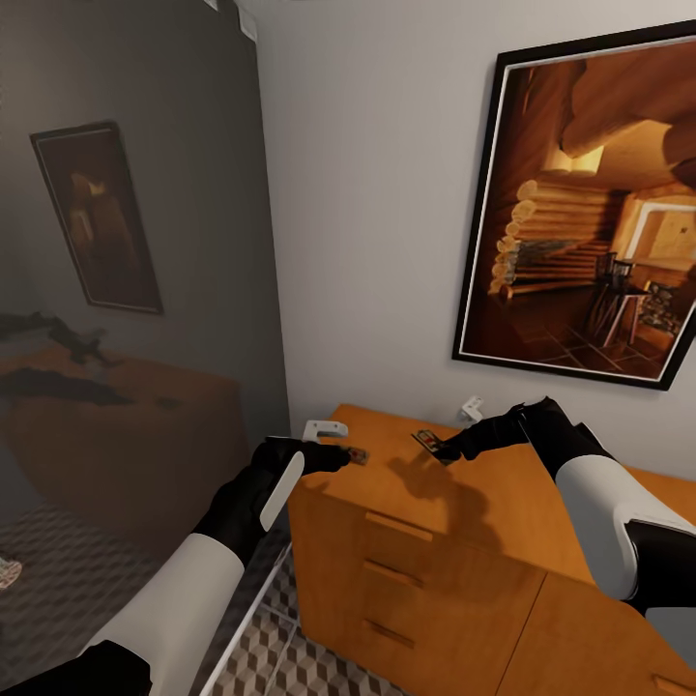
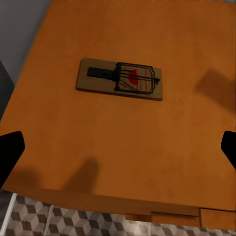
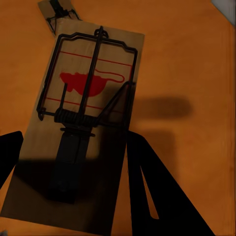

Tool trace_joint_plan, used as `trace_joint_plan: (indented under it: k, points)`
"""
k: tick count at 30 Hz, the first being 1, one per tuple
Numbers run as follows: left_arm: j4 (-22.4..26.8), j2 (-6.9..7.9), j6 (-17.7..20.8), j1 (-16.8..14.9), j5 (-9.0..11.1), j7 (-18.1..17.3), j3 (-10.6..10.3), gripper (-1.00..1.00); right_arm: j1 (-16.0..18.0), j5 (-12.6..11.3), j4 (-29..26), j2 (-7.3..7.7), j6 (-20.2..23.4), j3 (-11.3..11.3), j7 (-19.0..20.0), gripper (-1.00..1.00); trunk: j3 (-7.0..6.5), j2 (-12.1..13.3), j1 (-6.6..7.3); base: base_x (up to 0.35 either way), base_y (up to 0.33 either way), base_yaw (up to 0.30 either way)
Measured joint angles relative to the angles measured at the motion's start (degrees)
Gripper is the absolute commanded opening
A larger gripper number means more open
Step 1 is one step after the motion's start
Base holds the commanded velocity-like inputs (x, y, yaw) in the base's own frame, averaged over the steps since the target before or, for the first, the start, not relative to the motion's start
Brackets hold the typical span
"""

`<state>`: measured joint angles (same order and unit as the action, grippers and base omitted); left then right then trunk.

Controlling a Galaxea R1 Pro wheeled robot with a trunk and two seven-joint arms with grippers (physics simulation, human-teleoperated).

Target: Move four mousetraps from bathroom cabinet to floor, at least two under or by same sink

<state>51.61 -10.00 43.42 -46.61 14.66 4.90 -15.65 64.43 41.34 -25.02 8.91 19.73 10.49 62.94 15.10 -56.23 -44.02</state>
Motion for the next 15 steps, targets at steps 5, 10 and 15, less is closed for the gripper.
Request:
trace_joint_plan:
  k: [5, 10, 15]
  points:
    - [0.05, 0.0, -0.01, 0.0, 0.02, 0.02, -0.05, 1.0, 0.0, 0.1, -0.02, -0.04, 0.94, -0.07, -1.03, -1.0, -0.9, 2.01, 1.1, 0.0, 0.0, 0.0]
    - [0.02, 0.0, -0.01, 0.01, 0.07, 0.02, -0.08, 1.0, 0.0, 0.1, -0.01, -0.18, 1.06, -0.11, -1.19, -1.0, -1.8, 4.01, 2.2, 0.0, 0.0, 0.0]
    - [0.02, 0.0, -0.01, 0.01, 0.1, 0.02, -0.04, 1.0, 0.0, 0.11, 0.0, -0.2, 1.03, -0.12, -1.25, -1.0, -2.69, 6.02, 3.29, 0.0, 0.0, 0.0]
